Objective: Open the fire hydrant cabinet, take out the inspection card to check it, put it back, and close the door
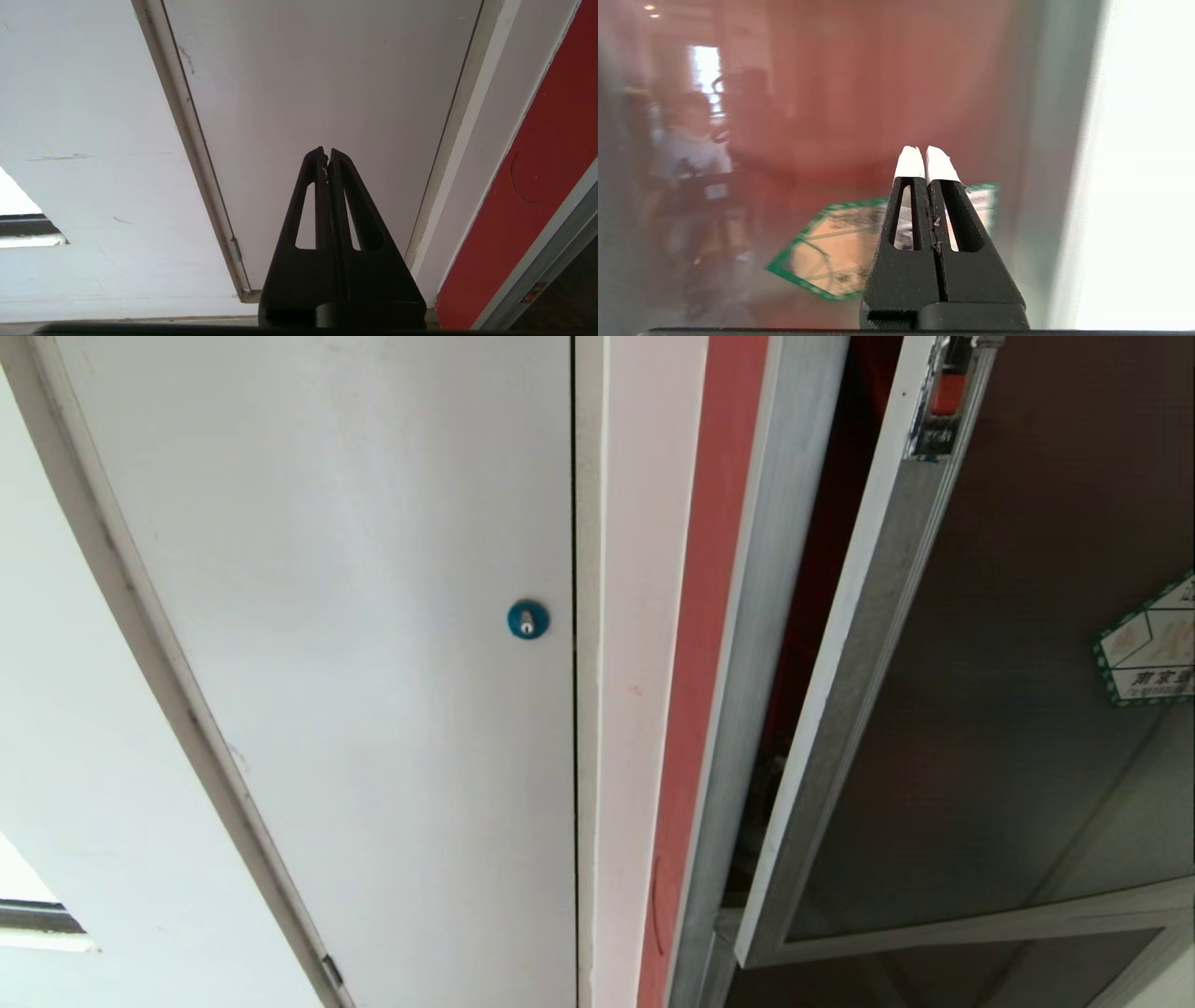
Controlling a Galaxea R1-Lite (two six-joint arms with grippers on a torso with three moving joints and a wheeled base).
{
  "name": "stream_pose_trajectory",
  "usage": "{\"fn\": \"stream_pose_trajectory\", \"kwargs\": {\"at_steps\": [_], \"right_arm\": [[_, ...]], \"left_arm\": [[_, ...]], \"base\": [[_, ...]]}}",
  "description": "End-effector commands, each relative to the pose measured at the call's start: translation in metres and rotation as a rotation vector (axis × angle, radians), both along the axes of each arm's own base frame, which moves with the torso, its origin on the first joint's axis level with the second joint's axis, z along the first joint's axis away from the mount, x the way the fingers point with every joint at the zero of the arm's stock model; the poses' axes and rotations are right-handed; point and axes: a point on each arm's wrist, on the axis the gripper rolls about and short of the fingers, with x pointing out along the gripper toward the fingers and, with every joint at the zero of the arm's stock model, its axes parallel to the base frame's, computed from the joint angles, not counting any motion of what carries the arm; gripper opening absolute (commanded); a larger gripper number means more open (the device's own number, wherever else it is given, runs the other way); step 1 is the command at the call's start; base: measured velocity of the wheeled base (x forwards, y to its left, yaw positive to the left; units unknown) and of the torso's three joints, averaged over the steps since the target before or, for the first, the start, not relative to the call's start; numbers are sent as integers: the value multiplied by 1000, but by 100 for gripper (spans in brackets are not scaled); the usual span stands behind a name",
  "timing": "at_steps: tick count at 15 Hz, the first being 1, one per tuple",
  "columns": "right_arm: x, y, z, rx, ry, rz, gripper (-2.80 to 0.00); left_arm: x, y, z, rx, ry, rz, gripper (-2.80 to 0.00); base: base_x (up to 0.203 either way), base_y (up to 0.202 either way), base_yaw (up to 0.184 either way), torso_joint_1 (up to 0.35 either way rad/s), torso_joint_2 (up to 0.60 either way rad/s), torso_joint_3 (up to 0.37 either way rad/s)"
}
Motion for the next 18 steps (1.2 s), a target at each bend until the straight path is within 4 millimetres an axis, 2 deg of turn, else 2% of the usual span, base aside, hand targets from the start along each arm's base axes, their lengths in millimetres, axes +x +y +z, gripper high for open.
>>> {"fn": "stream_pose_trajectory", "kwargs": {"at_steps": [1,6,11,14,17,18], "right_arm": [[-28,-8,-5,12,-42,-50,-280],[-67,-13,-25,10,-46,-149,-280],[-96,-8,-61,-7,32,-256,-280],[-90,-6,-101,-23,91,-231,-280],[-80,-1,-158,-57,135,-35,-280],[-75,0,-168,-7,138,38,-280]], "left_arm": [[1,0,-3,0,12,0,-280],[1,0,-3,0,12,0,-280],[1,0,-3,0,11,0,-280],[1,0,-3,0,12,0,-280],[1,0,-3,0,11,0,-280],[1,0,-3,0,11,0,-280]], "base": [[0,0,0,0,0,0],[0,0,0,0,0,0],[0,0,0,0,0,0],[0,0,0,0,0,0],[0,0,0,0,0,0],[0,0,0,0,0,0]]}}
